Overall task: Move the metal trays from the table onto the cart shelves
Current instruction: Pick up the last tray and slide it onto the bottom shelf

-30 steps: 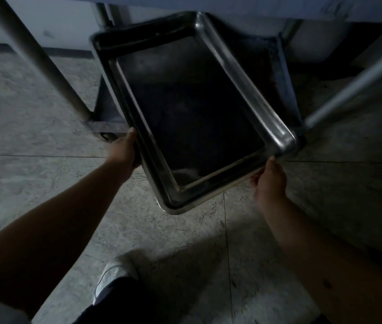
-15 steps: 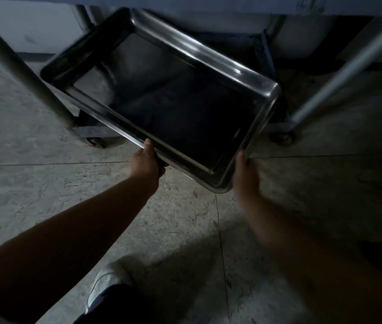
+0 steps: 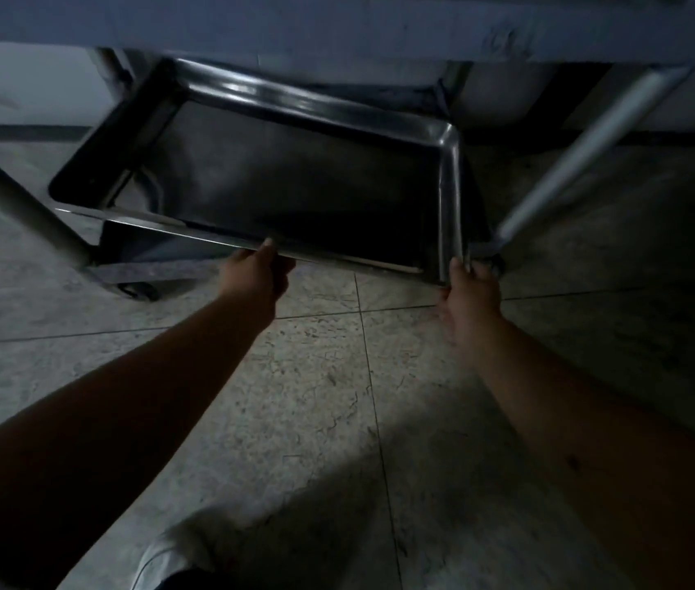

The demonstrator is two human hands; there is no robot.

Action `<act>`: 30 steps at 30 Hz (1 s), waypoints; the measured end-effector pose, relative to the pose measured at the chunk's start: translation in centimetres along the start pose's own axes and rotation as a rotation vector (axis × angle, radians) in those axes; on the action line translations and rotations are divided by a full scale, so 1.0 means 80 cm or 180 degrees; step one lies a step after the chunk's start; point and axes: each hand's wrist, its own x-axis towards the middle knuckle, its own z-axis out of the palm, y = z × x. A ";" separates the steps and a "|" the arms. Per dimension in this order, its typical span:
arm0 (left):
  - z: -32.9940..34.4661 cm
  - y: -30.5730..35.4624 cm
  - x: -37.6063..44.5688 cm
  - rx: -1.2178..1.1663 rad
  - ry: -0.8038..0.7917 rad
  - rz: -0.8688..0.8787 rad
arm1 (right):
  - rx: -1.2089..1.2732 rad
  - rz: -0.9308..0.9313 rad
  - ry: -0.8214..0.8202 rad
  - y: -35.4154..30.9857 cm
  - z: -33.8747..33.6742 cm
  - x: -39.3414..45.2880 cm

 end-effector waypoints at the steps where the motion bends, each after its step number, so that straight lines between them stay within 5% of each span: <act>1: 0.008 -0.002 0.001 -0.0016 -0.0033 -0.0074 | 0.0054 0.0087 0.0033 -0.006 -0.002 0.010; 6: 0.056 -0.015 -0.003 -0.0066 -0.0174 -0.0470 | 0.1494 0.0507 0.0181 -0.018 0.008 0.031; 12: 0.095 -0.026 0.008 -0.0411 -0.0311 -0.0538 | 0.1562 0.1138 0.0100 -0.055 0.038 0.061; 23: 0.088 -0.030 0.036 0.1182 -0.0108 -0.0397 | -0.0445 0.0736 -0.0264 -0.038 0.031 0.089; 26: 0.082 -0.029 0.030 0.2162 -0.0253 -0.0005 | -0.1470 0.0210 -0.0269 -0.040 0.029 0.079; 30: 0.054 -0.023 0.010 0.3761 -0.0700 0.0962 | -0.3294 -0.1448 -0.0641 -0.030 0.026 0.035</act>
